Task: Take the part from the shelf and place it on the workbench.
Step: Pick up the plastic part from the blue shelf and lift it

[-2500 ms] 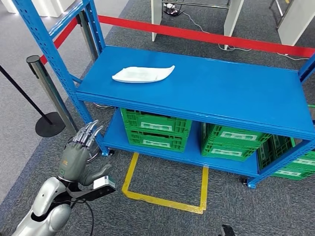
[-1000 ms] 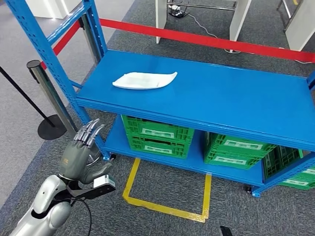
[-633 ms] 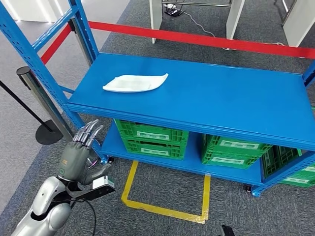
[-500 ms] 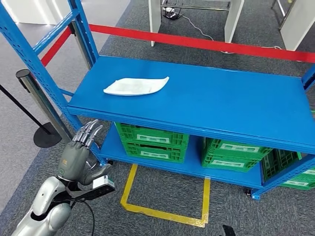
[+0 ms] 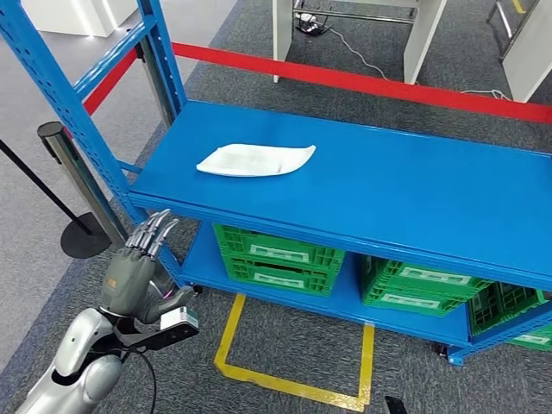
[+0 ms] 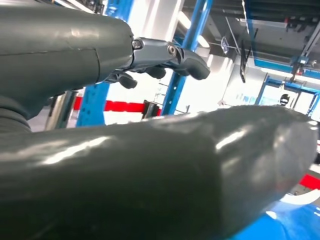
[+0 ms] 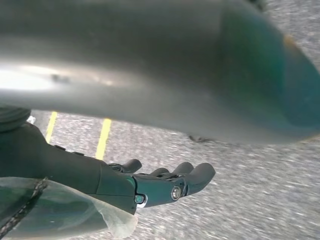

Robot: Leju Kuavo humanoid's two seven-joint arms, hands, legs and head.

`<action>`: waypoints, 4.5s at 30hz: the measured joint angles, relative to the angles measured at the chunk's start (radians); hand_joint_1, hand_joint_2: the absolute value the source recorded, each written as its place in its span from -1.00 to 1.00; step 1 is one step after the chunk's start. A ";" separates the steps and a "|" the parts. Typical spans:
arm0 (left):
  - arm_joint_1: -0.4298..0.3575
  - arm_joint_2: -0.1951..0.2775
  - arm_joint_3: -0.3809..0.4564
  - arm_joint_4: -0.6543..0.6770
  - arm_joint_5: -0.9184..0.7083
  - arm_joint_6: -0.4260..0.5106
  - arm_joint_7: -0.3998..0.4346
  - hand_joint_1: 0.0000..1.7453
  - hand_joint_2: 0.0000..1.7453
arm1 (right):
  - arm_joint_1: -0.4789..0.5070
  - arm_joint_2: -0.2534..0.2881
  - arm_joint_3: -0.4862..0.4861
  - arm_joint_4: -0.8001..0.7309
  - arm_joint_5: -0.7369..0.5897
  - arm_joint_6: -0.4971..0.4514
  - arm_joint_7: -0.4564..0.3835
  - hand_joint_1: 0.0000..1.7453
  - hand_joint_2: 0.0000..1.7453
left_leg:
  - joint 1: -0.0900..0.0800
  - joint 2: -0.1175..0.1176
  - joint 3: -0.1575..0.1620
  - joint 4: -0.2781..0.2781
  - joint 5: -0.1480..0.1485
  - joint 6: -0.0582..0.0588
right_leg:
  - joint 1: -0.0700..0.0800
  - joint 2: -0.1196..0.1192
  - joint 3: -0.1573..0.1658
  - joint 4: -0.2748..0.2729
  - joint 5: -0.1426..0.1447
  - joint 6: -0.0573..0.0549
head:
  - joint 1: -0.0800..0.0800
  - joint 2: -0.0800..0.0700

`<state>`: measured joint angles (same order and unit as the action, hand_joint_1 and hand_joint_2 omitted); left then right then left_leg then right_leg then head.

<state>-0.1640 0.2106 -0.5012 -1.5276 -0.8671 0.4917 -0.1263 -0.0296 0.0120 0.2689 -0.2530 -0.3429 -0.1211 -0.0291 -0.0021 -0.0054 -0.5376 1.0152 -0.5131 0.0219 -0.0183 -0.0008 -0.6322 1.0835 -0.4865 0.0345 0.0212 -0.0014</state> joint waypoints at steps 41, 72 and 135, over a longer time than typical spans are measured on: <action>-0.001 0.011 0.001 -0.001 -0.002 -0.003 -0.011 -1.00 -1.00 | -0.002 0.008 -0.049 0.000 -0.021 0.018 -0.026 -1.00 -1.00 | 0.003 0.019 -0.141 0.285 -0.117 -0.036 | -0.001 0.017 0.043 -0.034 -0.023 -0.050 | -0.015 0.000; -0.045 0.042 0.000 0.026 -0.001 -0.083 -0.026 -1.00 -1.00 | -0.001 0.015 -0.055 0.001 -0.001 0.024 0.001 -1.00 -1.00 | 0.008 0.000 -0.147 0.292 -0.113 -0.035 | -0.005 0.008 0.030 -0.037 -0.007 -0.040 | -0.007 0.000; -0.462 0.138 -0.032 0.714 -0.016 -0.243 -0.118 -1.00 1.00 | 0.000 0.032 -0.056 -0.004 0.017 -0.006 0.002 -1.00 -1.00 | 0.002 0.002 -0.043 -0.007 0.056 -0.015 | 0.000 0.012 0.052 -0.083 0.021 -0.017 | -0.009 0.000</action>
<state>-0.6259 0.3481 -0.5333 -0.8137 -0.8826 0.2486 -0.2442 -0.0300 0.0442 0.2132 -0.2575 -0.3264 -0.1275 -0.0274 0.0001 -0.0032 -0.5810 1.0086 -0.4568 0.0073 -0.0182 0.0107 -0.5805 1.0001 -0.4659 0.0174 0.0124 -0.0015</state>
